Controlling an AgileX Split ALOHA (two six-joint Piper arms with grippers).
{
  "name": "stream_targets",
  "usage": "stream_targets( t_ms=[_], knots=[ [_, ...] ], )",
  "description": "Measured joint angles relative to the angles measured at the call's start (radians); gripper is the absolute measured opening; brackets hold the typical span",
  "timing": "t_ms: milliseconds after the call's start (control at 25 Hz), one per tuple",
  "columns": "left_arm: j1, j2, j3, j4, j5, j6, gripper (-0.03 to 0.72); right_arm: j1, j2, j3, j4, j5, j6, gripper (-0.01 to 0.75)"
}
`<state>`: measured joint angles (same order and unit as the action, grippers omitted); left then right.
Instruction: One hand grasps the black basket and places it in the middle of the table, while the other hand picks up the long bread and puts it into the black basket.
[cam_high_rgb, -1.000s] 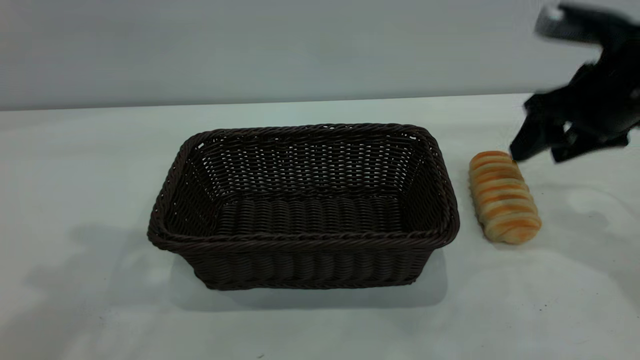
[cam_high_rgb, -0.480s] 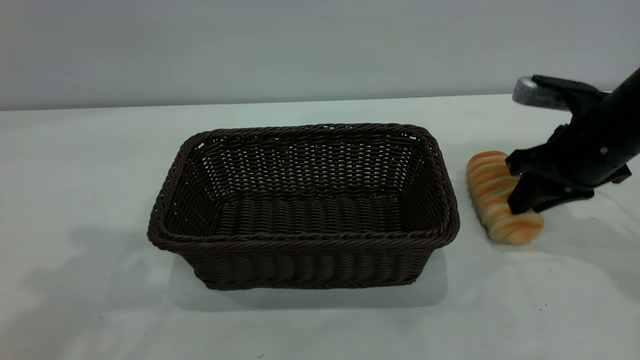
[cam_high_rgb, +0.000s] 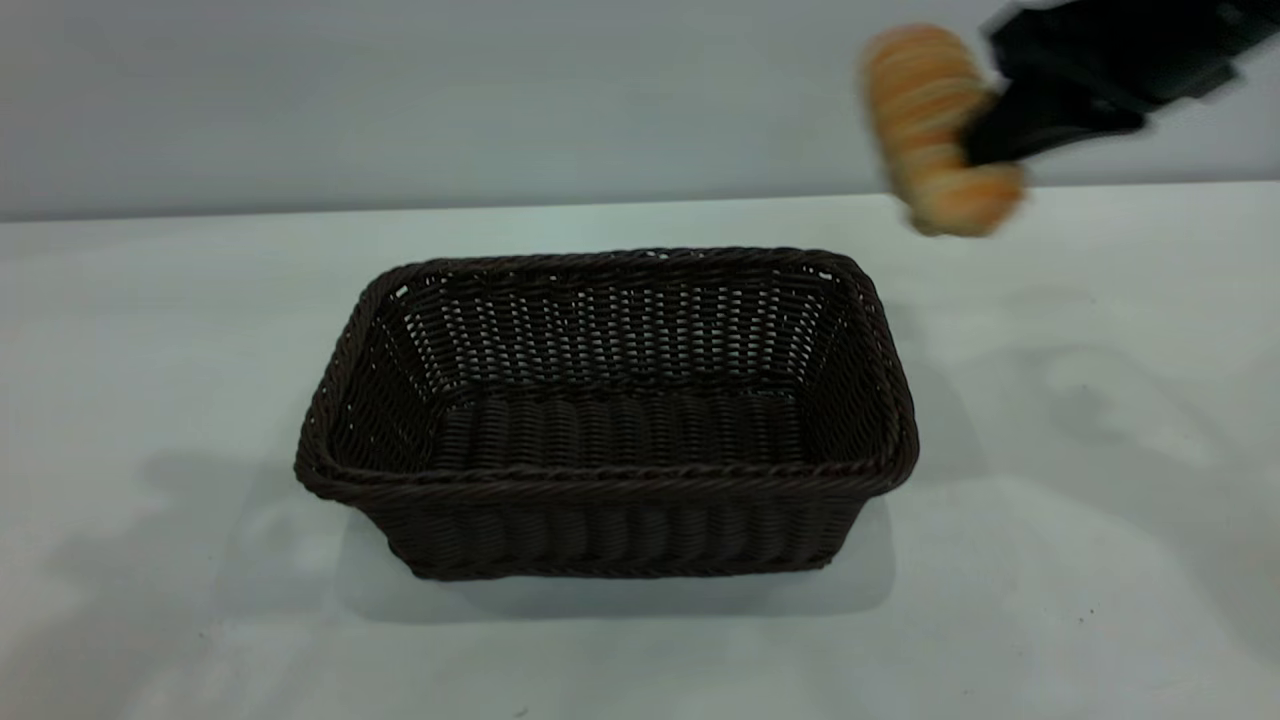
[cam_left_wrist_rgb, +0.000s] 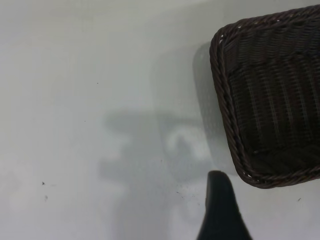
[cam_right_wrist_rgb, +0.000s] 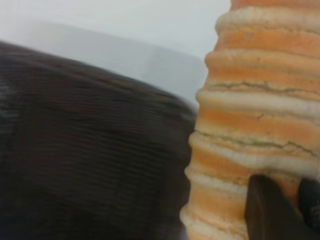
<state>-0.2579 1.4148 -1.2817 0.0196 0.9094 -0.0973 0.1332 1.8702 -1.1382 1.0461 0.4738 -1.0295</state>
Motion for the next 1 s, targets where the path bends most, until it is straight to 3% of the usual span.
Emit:
stream_targets(
  t_ms=[240, 440, 600, 760, 920, 1000],
  knots=[
    [0.000, 0.000, 0.000, 0.000, 0.000, 0.000, 0.544, 0.212, 0.045, -0.012, 0.015, -0.015, 0.003, 0.092],
    [0.000, 0.000, 0.000, 0.000, 0.001, 0.002, 0.544, 0.249, 0.086, -0.012, 0.016, -0.040, 0.026, 0.269],
    [0.000, 0.000, 0.000, 0.000, 0.008, 0.002, 0.544, 0.227, 0.068, -0.012, -0.001, -0.031, 0.051, 0.412],
    [0.000, 0.000, 0.000, 0.000, 0.016, 0.002, 0.544, 0.163, 0.006, -0.012, -0.161, 0.004, 0.194, 0.446],
    [0.000, 0.000, 0.000, 0.000, 0.021, 0.002, 0.544, 0.019, -0.061, -0.015, -0.487, 0.082, 0.484, 0.450],
    [0.000, 0.000, 0.000, 0.000, 0.028, 0.003, 0.544, -0.071, -0.079, -0.022, -0.643, 0.189, 0.665, 0.450]
  ],
)
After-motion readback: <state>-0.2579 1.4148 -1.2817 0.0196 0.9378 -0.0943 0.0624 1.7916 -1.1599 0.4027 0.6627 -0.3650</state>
